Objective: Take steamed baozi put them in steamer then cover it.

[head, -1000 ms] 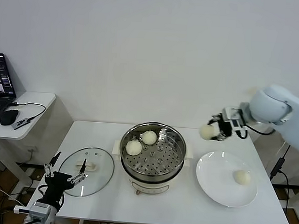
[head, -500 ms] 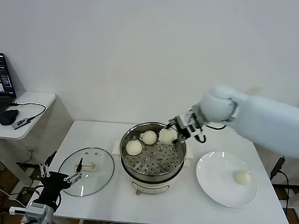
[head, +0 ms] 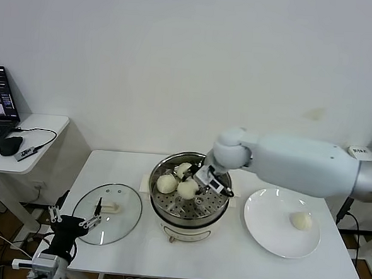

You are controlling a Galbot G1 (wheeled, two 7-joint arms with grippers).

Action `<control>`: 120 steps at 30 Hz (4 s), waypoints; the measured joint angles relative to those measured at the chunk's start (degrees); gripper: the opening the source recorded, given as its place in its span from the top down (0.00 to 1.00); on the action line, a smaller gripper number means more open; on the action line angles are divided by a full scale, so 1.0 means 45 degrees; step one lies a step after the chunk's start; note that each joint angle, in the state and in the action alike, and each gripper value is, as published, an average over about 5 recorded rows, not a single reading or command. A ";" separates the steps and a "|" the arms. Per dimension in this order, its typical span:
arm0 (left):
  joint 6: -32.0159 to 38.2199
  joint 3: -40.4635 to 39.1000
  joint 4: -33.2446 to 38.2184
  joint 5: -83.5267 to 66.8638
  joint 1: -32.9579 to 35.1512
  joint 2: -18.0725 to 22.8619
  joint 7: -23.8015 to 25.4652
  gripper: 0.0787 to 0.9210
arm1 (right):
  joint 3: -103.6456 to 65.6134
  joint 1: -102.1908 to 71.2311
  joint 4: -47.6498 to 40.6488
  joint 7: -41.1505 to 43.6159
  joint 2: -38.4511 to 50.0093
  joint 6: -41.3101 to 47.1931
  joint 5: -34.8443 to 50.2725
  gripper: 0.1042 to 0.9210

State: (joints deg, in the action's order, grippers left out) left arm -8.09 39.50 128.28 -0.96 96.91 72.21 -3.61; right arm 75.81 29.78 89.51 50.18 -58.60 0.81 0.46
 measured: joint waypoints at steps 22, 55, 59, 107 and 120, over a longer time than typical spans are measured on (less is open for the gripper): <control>0.0103 -0.0076 -0.0222 -0.0064 -0.0116 0.0035 -0.0009 0.12 | 0.0572 -0.0109 0.0052 0.0178 -0.0851 -0.1517 -0.1101 0.36; 0.0054 -0.0629 -0.0208 -0.0067 -0.0490 -0.0513 0.0012 0.12 | -0.1176 0.0783 0.2102 0.1493 0.5590 0.2736 0.0629 0.12; 0.0058 -0.0732 -0.0283 -0.0067 -0.0507 -0.0614 0.0018 0.12 | -0.1547 0.0100 0.2164 0.1640 0.6808 0.3107 0.0411 0.12; 0.0096 -0.0284 -0.0796 -0.0051 -0.0172 -0.0746 0.0026 0.12 | -1.1652 -1.1371 -0.4168 0.1322 0.6225 0.2578 -0.3557 0.22; 0.0130 -0.0262 -0.0809 -0.0051 -0.0147 -0.0710 0.0027 0.12 | -1.1717 -1.1328 -0.4481 0.1477 0.5951 0.2591 -0.3711 0.39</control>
State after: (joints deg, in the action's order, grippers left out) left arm -7.50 38.32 124.63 -1.19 96.25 69.02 -3.48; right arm 23.09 -21.20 69.35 56.82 -31.83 12.47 -16.24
